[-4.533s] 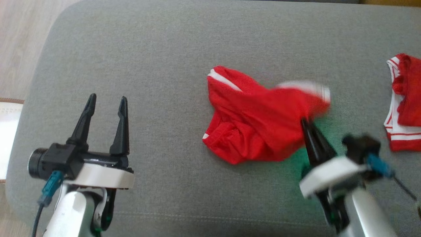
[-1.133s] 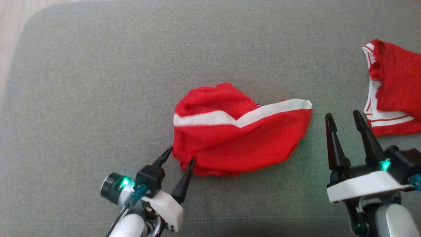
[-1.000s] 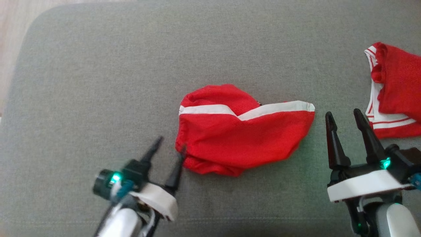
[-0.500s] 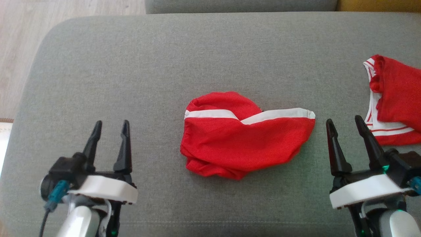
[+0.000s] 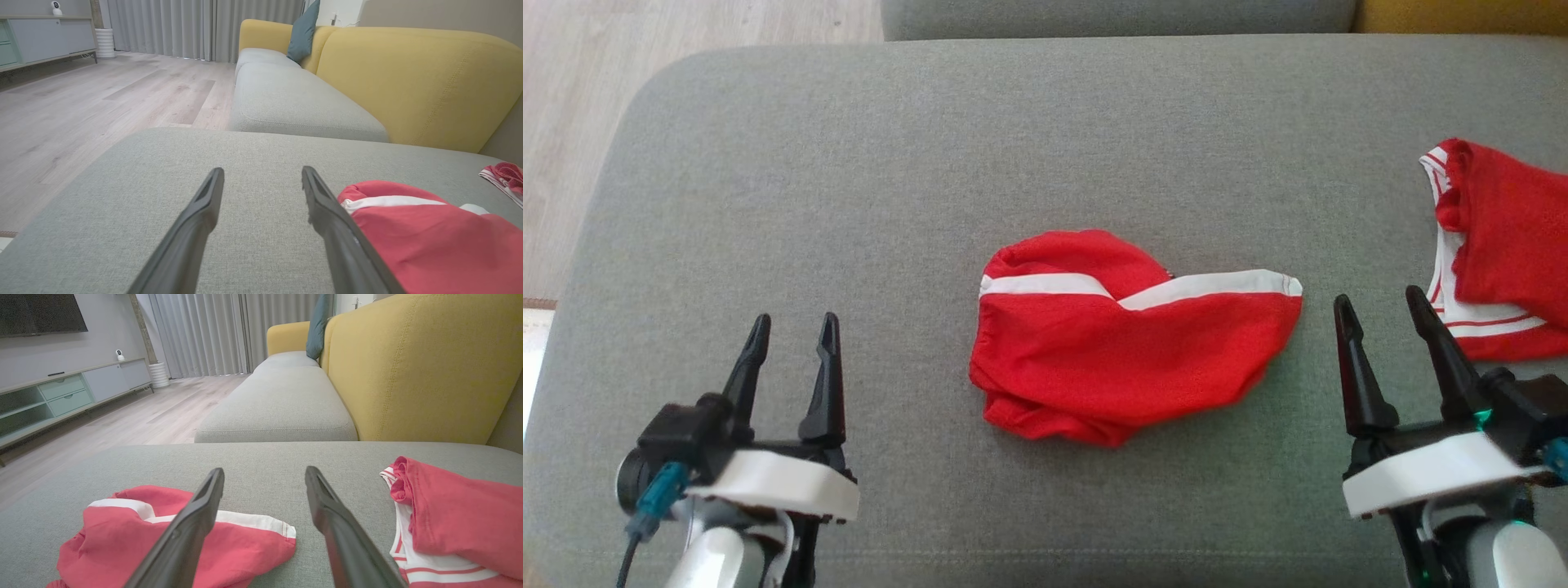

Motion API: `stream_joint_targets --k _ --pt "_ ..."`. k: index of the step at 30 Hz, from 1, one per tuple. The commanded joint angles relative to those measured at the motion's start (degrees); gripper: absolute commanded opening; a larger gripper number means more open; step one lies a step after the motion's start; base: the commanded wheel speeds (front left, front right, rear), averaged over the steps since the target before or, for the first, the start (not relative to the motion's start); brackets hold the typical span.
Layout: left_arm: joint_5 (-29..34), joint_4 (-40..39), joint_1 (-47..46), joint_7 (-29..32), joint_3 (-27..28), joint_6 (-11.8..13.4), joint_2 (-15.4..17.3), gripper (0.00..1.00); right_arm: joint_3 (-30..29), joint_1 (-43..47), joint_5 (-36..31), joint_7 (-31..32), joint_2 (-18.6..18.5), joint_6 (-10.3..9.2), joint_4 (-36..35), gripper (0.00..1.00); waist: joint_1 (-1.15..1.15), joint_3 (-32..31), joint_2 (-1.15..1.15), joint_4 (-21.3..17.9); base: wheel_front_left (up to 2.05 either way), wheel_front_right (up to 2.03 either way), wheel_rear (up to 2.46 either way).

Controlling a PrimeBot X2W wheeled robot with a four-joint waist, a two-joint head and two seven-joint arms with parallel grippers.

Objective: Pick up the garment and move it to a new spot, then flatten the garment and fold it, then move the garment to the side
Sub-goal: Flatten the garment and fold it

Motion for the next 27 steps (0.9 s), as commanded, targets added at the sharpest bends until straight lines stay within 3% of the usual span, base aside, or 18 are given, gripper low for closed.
stream_joint_targets --k 1,9,19,27 --pt "-0.1 -2.1 -1.4 -0.2 1.7 0.3 1.3 1.0 1.1 -0.4 -0.1 0.1 -0.3 -0.04 -2.2 1.0 0.0 0.0 0.0 0.0 0.0 0.0 0.0" --pt "0.0 -2.6 -3.2 0.5 0.7 -0.5 1.8 1.0 0.9 -0.6 0.1 0.0 -0.3 -0.04 -2.5 1.0 0.0 1.1 0.0 0.0 0.0 0.0 0.0" --pt "-5.8 4.6 -18.4 15.9 -6.8 -10.2 -1.2 1.0 2.2 -3.4 0.1 -0.4 -0.3 -0.04 -2.0 1.0 0.0 5.9 0.0 -1.3 0.0 0.0 0.0" --pt "-12.2 13.6 -25.6 25.9 -7.2 -13.0 -2.3 1.0 2.4 -3.9 0.9 -1.7 -0.3 -0.04 -0.4 1.0 0.0 7.3 0.0 -3.5 0.0 0.0 0.0"
